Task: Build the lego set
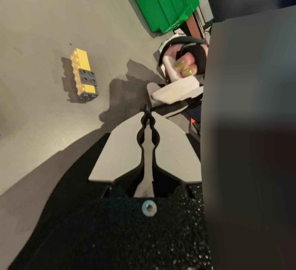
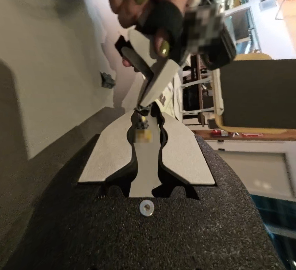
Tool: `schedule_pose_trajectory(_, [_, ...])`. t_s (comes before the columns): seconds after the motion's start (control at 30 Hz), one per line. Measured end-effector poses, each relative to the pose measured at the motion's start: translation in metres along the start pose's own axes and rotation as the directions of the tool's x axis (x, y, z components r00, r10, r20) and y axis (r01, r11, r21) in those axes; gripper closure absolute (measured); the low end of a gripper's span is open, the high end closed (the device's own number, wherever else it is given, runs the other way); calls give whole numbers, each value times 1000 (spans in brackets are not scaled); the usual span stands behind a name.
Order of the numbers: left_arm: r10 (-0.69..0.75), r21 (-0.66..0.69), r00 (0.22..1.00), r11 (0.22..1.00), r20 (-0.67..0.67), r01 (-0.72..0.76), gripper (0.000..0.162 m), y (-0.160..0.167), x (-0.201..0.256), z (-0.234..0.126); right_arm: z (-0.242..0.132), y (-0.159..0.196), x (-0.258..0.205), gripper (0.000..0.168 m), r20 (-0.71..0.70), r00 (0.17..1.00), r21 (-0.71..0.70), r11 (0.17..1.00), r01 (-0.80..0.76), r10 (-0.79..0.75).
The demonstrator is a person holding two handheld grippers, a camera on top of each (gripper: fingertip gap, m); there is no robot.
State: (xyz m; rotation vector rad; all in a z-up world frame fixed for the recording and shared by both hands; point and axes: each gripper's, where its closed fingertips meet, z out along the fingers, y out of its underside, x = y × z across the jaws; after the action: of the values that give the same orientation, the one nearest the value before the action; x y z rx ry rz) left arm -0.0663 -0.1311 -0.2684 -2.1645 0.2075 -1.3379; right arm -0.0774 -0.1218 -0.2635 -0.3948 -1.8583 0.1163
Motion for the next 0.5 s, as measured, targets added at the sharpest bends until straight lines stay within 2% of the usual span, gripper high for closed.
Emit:
schedule_pose_trajectory(0.07, [-7,9,1000,1000,2,7,159,-1,-2,-1,3,-3,-7,144,38,999,0,1000,-23,23])
schedule_pose_trajectory(0.2, [-17,38,999,999,-32,18,159,-6,1,-5,3,-2,-7,144,86,983,14,986,-164,162])
schedule_pose_trajectory(0.37, [-18,22,999,1000,-46,19,159,-3,3,0,4,-4,-6,150,79,976,30,978,-206,203])
schedule_pose_trajectory(0.47, [19,45,999,999,-44,-17,158,-8,3,0,4,-2,-3,151,91,961,23,964,-266,262])
schedule_pose_trajectory(0.5, [52,63,998,997,-48,-49,154,-11,6,-1,4,-1,-1,151,94,949,27,952,-305,301])
